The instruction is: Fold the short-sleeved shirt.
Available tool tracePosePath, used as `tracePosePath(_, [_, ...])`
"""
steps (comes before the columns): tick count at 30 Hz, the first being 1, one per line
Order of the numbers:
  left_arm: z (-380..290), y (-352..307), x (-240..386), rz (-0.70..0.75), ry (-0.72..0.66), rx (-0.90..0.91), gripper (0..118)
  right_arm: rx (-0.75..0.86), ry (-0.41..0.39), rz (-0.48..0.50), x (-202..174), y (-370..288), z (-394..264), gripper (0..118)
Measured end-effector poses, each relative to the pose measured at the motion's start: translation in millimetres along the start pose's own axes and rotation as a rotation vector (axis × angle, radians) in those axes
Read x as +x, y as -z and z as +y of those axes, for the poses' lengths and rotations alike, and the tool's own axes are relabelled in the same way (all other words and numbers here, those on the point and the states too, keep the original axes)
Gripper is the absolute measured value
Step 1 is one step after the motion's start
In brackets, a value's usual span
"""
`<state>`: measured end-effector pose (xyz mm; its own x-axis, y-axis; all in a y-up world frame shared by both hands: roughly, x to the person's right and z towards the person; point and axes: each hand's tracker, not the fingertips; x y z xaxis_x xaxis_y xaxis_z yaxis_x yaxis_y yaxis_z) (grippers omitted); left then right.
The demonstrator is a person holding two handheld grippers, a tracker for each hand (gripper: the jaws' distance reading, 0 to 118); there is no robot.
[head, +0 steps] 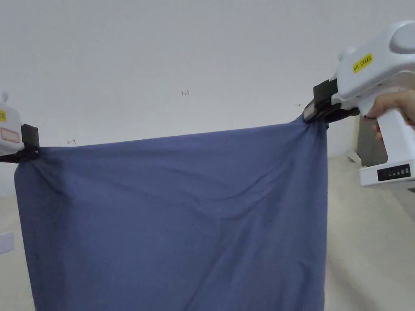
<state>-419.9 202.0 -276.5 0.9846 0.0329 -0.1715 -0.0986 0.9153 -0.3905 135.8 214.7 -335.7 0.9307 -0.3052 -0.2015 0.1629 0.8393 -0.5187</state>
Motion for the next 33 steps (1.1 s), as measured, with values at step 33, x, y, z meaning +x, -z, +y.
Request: tracePosePath(33, [213.7,162.1,54.2,0.068,0.014,0.222,4,0.216,-0.011,-0.027,-14.5,118.1,194.9,6])
